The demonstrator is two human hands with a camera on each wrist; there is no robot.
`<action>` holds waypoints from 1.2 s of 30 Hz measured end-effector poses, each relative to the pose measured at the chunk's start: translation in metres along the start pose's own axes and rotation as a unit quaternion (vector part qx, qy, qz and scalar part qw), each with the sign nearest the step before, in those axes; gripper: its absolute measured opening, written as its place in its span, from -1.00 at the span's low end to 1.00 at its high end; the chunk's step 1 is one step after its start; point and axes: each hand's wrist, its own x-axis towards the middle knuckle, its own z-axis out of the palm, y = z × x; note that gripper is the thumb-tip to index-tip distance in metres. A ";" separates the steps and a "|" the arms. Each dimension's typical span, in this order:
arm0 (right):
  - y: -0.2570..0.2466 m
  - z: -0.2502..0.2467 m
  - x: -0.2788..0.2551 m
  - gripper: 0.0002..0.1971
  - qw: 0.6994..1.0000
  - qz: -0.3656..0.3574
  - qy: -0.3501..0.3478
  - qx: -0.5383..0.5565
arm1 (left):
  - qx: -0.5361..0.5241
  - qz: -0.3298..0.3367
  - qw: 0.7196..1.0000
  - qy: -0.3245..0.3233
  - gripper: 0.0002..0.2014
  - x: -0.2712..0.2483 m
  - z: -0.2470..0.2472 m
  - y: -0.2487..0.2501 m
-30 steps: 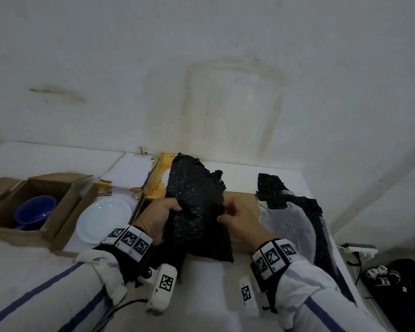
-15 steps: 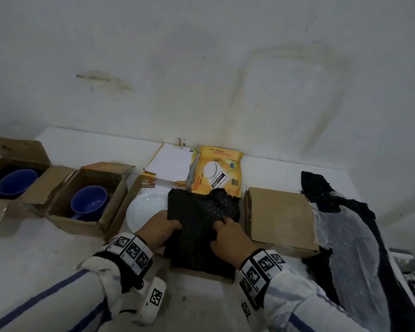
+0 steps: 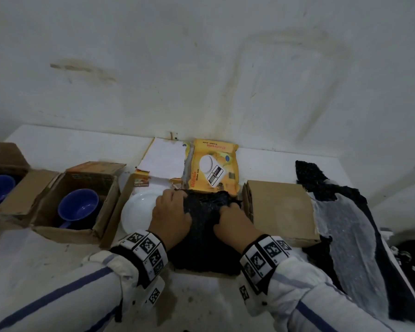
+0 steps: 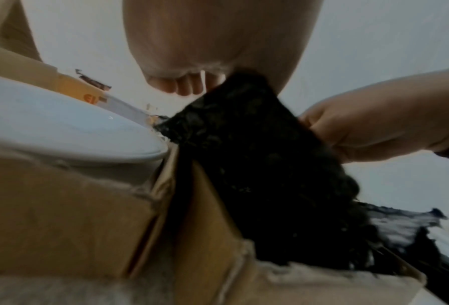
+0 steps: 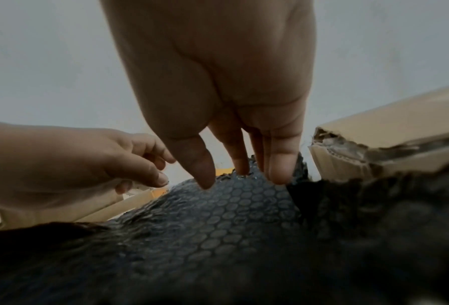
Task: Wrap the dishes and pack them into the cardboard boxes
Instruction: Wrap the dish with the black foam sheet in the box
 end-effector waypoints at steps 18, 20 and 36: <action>0.005 0.003 0.039 -0.40 0.995 0.045 -0.071 -0.049 | 0.229 0.174 0.950 -0.119 -0.26 0.009 0.031 0.003; 0.007 0.002 0.042 -0.45 0.995 0.036 -0.071 -0.067 | 0.240 0.207 0.942 -0.107 -0.29 0.007 0.037 -0.004; 0.024 -0.006 -0.004 -0.13 0.959 -0.104 -0.089 -0.247 | 0.210 0.207 0.950 -0.101 -0.79 0.039 0.013 0.006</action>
